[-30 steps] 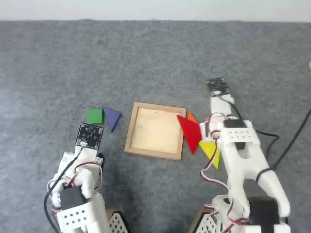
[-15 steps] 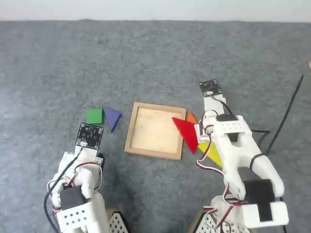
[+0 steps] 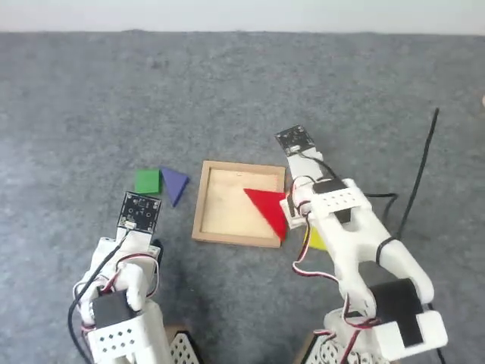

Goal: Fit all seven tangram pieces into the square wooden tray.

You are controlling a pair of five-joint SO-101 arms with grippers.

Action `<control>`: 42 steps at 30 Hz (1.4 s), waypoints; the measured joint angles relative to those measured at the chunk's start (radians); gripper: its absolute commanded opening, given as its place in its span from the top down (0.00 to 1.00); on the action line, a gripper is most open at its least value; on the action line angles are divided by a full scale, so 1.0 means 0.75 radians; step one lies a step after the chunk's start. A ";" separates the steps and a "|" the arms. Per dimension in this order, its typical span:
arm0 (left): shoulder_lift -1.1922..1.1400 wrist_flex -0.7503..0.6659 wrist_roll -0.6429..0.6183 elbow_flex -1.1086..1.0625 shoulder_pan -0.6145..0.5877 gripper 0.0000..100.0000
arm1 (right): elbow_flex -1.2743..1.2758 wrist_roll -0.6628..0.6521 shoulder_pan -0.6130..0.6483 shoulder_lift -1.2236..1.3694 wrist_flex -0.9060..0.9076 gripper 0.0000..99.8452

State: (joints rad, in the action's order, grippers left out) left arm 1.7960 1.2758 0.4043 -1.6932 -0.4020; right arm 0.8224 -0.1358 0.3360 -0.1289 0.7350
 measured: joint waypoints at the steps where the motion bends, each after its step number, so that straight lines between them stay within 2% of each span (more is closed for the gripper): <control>1: 0.000 0.000 0.000 0.000 0.000 0.81 | 0.000 0.000 0.000 0.000 0.000 0.81; 10: 0.000 0.000 0.000 0.000 0.000 0.81 | -0.082 0.000 0.014 0.008 0.000 0.81; 19: 0.000 0.000 0.000 0.000 0.000 0.81 | -0.096 -0.004 0.229 0.059 0.000 0.81; 36: 0.000 0.000 0.000 0.000 0.000 0.81 | -0.245 -0.041 0.346 0.215 -0.020 0.81; 42: 0.000 0.000 0.000 0.000 0.000 0.81 | -0.245 -0.053 0.356 0.219 0.110 0.81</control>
State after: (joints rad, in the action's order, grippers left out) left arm 1.7960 1.2758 0.4043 -1.6932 -0.4020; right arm 0.6383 -0.1757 0.6030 0.0353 0.8178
